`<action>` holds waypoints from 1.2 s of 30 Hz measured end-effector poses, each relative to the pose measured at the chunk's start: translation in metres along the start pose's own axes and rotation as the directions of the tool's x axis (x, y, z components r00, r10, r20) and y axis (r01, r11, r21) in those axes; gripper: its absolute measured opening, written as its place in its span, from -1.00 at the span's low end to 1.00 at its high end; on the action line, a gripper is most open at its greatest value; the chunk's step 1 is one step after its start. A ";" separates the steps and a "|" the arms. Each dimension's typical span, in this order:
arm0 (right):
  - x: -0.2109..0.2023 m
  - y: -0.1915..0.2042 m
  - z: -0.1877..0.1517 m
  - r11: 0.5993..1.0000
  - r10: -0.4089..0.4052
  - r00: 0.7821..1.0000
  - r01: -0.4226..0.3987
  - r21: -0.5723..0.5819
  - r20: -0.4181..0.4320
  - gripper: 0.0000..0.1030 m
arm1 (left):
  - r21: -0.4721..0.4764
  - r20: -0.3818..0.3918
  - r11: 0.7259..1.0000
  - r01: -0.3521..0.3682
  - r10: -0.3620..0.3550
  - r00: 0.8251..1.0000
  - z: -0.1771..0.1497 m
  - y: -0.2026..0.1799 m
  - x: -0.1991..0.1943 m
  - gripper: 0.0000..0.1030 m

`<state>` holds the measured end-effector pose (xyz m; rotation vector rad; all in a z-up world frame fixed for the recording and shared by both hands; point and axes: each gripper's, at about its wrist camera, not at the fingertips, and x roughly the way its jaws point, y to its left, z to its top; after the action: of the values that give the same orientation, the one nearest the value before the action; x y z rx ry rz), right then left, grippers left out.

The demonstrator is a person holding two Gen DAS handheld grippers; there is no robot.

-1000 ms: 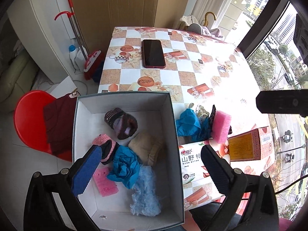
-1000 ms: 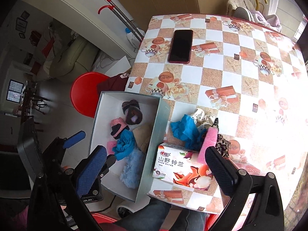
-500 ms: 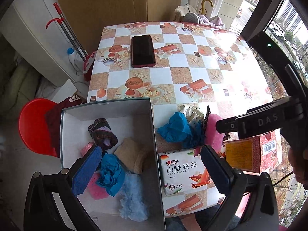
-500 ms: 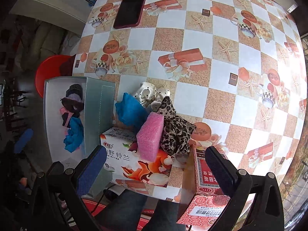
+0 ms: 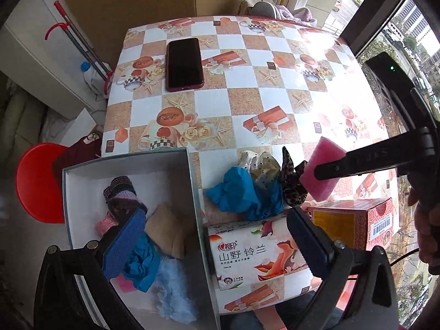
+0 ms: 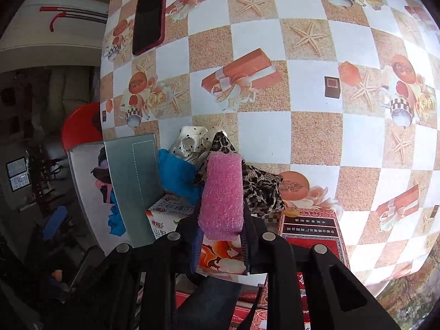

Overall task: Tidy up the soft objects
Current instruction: 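Grasp the leopard-print cloth with the left tool while the right tool grasps the pink foam sponge, then carry the leopard-print cloth and pink sponge over the white box with both tools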

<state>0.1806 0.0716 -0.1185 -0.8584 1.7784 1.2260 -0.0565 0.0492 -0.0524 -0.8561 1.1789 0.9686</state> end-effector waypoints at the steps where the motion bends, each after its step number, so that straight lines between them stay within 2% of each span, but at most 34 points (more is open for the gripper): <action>1: -0.013 -0.011 0.001 0.999 0.020 0.999 -0.021 0.027 0.034 -0.53 | 0.024 -0.015 1.000 0.012 -0.012 1.000 0.006 -0.010 0.007 0.99; 5: -0.055 -0.055 0.005 0.989 0.055 0.988 -0.074 0.131 0.142 -0.53 | 0.130 -0.058 0.990 0.056 -0.049 0.997 0.029 -0.055 0.032 0.99; 11: -0.078 -0.123 -0.009 0.958 0.065 0.974 -0.122 0.261 0.215 -0.53 | 0.295 -0.140 0.954 0.058 -0.016 0.990 0.058 -0.112 0.082 0.99; 15: -0.078 -0.152 -0.025 0.951 0.058 0.970 -0.125 0.283 0.235 -0.52 | 0.341 -0.220 0.937 0.080 -0.004 0.976 0.072 -0.134 0.122 0.99; 19: -0.078 -0.164 -0.038 0.957 0.051 0.964 -0.122 0.262 0.261 -0.52 | 0.352 -0.295 0.933 0.075 0.035 0.955 0.078 -0.147 0.164 0.97; 21: -0.080 -0.167 -0.043 0.961 0.052 0.959 -0.124 0.246 0.280 -0.52 | 0.353 -0.324 0.934 0.058 0.064 0.944 0.079 -0.150 0.179 0.82; 23: -0.082 -0.167 -0.047 0.966 0.051 0.953 -0.122 0.227 0.297 -0.52 | 0.351 -0.360 0.935 0.056 0.080 0.930 0.079 -0.151 0.191 0.49; 24: -0.082 -0.166 -0.049 0.969 0.051 0.951 -0.121 0.216 0.305 -0.52 | 0.353 -0.378 0.935 0.046 0.098 0.920 0.078 -0.151 0.196 0.41; 27: -0.085 -0.161 -0.053 0.976 0.049 0.943 -0.115 0.185 0.330 -0.52 | 0.379 -0.374 0.925 0.032 0.121 0.919 0.077 -0.154 0.197 0.29; 28: -0.086 -0.159 -0.054 0.978 0.046 0.940 -0.110 0.174 0.337 -0.52 | 0.388 -0.368 0.921 0.037 0.117 0.922 0.077 -0.155 0.195 0.07; 29: -0.086 -0.156 -0.055 0.981 0.040 0.939 -0.102 0.166 0.342 -0.52 | 0.394 -0.358 0.918 0.041 0.112 0.927 0.078 -0.156 0.193 -0.28; 30: -0.088 -0.153 -0.057 0.983 0.034 0.937 -0.094 0.157 0.348 -0.52 | 0.396 -0.351 0.917 0.041 0.110 0.930 0.077 -0.158 0.191 -0.37; 32: -0.090 -0.146 -0.060 0.986 0.023 0.932 -0.080 0.143 0.361 -0.52 | 0.372 -0.329 0.926 0.061 0.070 0.942 0.079 -0.154 0.182 -0.46; 36: -0.095 -0.134 -0.069 0.991 0.004 0.922 -0.054 0.120 0.387 -0.52 | 0.326 -0.224 0.943 0.062 0.013 0.975 0.080 -0.146 0.147 -0.47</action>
<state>0.3235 -0.0260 -0.0747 -0.4762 1.5319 1.1900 0.1229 0.0934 -0.1764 -0.7168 1.4719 0.6368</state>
